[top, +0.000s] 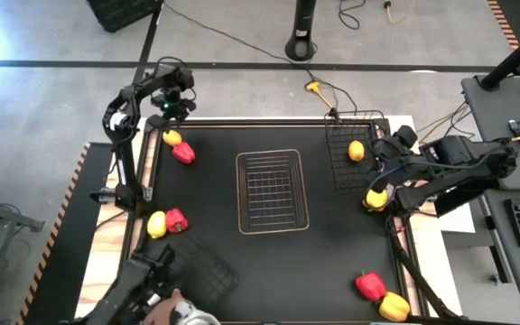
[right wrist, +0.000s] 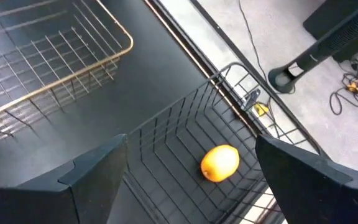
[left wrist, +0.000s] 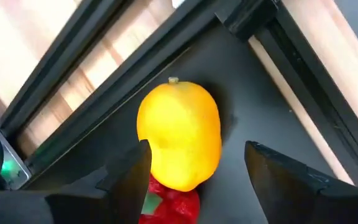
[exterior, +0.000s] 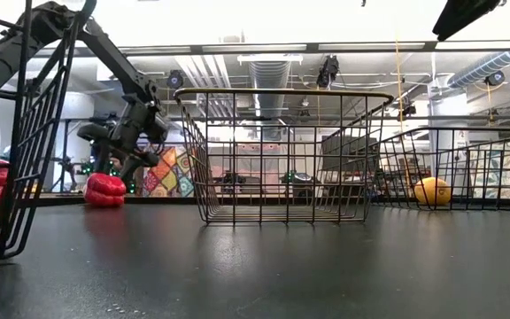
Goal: Sort produce into baskets
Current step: Put the top lemon into the top black wire basket
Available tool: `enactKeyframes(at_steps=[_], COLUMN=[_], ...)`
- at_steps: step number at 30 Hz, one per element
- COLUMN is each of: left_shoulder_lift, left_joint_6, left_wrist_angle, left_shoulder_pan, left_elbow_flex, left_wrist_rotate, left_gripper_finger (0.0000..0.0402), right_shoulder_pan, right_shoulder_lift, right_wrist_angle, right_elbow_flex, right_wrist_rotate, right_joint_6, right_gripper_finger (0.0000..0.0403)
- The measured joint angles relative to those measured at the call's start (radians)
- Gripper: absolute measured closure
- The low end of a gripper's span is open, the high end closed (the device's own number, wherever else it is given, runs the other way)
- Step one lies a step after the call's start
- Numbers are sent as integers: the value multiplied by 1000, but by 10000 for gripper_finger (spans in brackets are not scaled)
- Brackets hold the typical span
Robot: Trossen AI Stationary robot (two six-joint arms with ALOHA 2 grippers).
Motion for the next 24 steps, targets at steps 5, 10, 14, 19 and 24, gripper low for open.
enactKeyframes(at_steps=[5, 10, 14, 19, 24], left_shoulder_lift=[0, 18, 40, 111, 170], left_joint_6=[79, 52, 58, 88, 163], left_wrist_angle=[-58, -33, -47, -110, -157], left_shoulder_pan=[-1, -2, -1, -1, -1], left_elbow_flex=[-22, -23, -22, 10, 74], left_wrist_rotate=[-16, -9, -7, 28, 29], left_gripper_finger=[161, 154, 146, 139, 138], right_shoulder_pan=[0, 0, 0, 0, 0], right_shoulder_lift=[0, 1, 1, 15, 25], right_wrist_angle=[-24, -94, -95, -95, -95], right_elbow_flex=[0, 12, 44, 110, 185], right_wrist_rotate=[-20, -67, -92, -99, -97], right_joint_6=[1, 11, 7, -5, -30], right_gripper_finger=[58, 58, 58, 58, 58])
